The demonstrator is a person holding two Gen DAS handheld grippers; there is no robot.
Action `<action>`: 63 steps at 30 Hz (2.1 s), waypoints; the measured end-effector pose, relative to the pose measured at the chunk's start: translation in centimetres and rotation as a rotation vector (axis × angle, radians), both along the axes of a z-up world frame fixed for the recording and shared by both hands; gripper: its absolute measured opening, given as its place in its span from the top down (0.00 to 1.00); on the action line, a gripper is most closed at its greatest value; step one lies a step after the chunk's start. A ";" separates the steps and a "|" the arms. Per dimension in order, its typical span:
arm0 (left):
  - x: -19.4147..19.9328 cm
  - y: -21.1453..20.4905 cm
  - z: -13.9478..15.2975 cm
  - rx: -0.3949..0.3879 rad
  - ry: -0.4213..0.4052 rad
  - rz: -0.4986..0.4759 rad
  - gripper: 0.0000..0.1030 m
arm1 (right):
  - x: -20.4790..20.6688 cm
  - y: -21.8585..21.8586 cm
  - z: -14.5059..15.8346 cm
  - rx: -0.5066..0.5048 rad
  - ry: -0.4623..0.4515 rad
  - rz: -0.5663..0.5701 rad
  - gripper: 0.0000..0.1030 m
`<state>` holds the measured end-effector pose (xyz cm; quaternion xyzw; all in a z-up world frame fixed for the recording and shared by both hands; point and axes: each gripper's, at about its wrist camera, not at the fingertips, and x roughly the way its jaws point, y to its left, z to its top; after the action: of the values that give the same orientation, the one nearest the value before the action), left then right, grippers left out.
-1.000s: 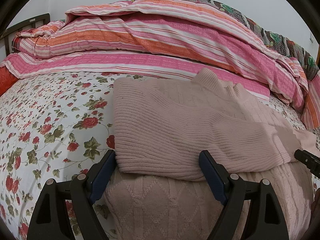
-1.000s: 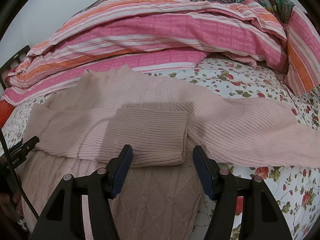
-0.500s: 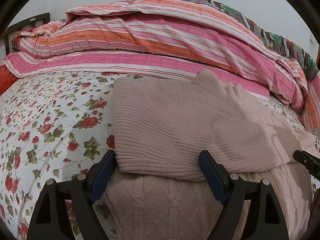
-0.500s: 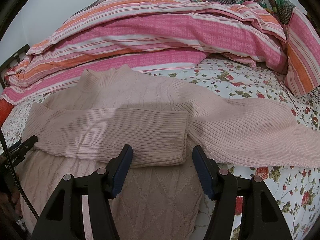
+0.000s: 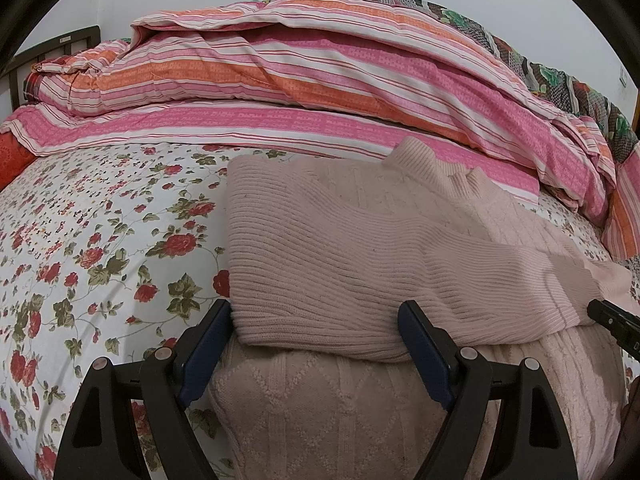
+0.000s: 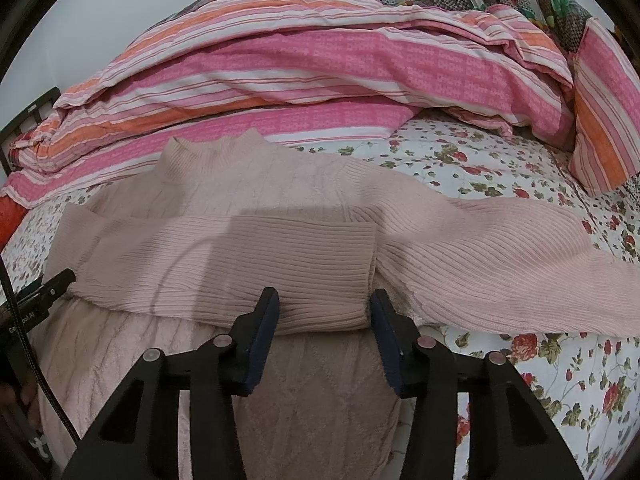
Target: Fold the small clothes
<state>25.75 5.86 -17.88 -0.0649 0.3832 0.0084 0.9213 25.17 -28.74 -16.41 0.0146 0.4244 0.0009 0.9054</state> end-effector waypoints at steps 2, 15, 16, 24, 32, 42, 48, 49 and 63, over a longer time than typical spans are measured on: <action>0.0 0.0 0.0 0.000 0.000 0.000 0.20 | 0.0 0.0 0.0 0.000 -0.001 -0.004 0.61; 0.0 0.0 0.0 -0.001 -0.001 0.000 0.20 | -0.2 -0.2 0.0 -0.030 -0.016 -0.028 0.83; 0.0 0.0 0.0 -0.001 -0.001 0.000 0.19 | -0.3 -0.3 0.1 -0.035 -0.020 -0.034 0.91; -0.4 0.9 0.1 -0.089 -0.037 -0.011 0.20 | -1.2 -2.5 0.6 0.072 -0.064 -0.022 0.95; -0.6 1.5 0.2 -0.140 -0.060 -0.020 0.19 | -1.5 -3.4 0.6 0.125 -0.049 -0.009 0.91; -0.8 1.6 0.3 -0.153 -0.070 -0.021 0.19 | -0.3 -1.2 0.0 0.039 -0.034 0.038 0.95; -1.5 1.6 0.4 -0.151 -0.078 -0.009 0.19 | -0.8 -3.9 1.0 0.097 -0.066 -0.028 0.96; -1.5 1.5 0.3 -0.143 -0.069 -0.009 0.19 | -0.5 -4.0 0.4 0.084 -0.029 -0.037 0.96; -1.2 -0.6 0.2 0.035 0.014 0.017 0.17 | -6.4 -13.9 3.9 0.063 -0.121 -0.201 0.52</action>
<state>24.56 5.25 -17.73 -0.0518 0.3888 0.0236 0.9196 18.81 -42.65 -12.52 0.0856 0.3651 -0.0757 0.9239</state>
